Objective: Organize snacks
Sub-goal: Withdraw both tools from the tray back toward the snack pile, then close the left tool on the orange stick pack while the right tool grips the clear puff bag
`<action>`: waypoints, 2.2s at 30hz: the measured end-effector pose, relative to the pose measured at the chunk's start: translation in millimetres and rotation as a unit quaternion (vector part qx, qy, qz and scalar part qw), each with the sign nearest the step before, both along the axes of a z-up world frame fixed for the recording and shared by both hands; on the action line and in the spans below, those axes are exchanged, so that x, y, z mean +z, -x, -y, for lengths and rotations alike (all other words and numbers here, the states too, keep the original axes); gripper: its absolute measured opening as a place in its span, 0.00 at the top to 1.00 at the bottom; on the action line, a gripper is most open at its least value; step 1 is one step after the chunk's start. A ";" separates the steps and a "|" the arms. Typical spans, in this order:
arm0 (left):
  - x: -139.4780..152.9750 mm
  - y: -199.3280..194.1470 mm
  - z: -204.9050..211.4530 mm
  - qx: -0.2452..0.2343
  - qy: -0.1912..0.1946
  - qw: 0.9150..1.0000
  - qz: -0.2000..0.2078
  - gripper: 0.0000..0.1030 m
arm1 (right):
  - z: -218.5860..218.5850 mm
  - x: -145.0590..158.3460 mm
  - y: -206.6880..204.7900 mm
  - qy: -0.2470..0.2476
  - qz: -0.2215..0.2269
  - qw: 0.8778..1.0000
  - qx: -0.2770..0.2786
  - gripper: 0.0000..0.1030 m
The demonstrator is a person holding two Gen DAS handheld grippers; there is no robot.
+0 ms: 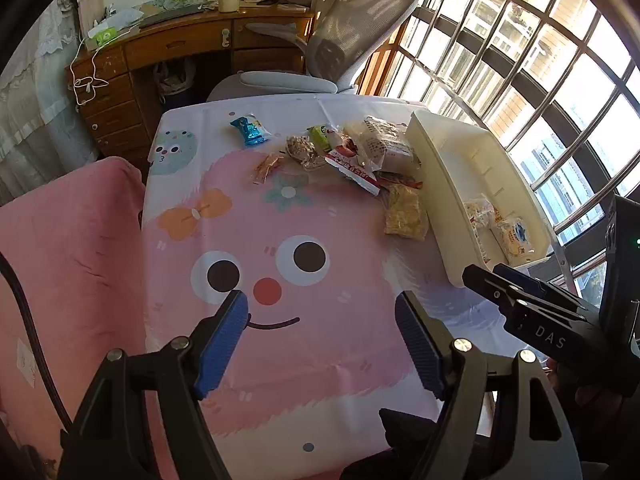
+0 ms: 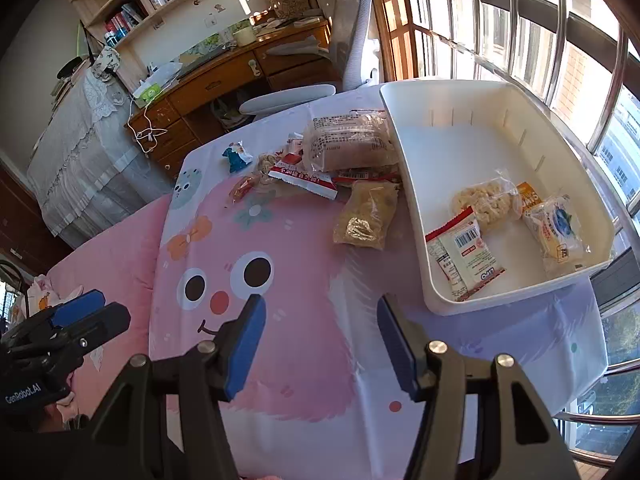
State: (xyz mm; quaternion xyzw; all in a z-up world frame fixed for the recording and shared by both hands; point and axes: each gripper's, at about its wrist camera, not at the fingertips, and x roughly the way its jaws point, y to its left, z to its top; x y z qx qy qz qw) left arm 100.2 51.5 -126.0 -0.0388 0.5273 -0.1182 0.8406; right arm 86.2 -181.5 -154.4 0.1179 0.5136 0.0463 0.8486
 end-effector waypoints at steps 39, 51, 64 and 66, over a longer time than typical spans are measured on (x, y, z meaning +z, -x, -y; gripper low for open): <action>-99.0 -208.6 -2.9 -0.025 -0.077 0.995 -0.056 0.27 | -24.9 -91.2 -99.4 0.112 -0.015 0.985 -0.130 0.36; -146.7 -249.0 12.8 -0.032 -0.095 0.994 -0.050 0.29 | -28.0 -116.9 -112.9 0.159 -0.004 0.974 -0.164 0.30; -171.9 -269.5 20.8 -0.027 -0.100 0.993 -0.061 0.47 | -28.9 -139.8 -127.3 0.168 -0.016 0.972 -0.162 0.30; -174.3 -272.9 18.5 -0.024 -0.096 0.993 -0.062 0.52 | -30.3 -140.5 -128.9 0.169 -0.012 0.973 -0.157 0.30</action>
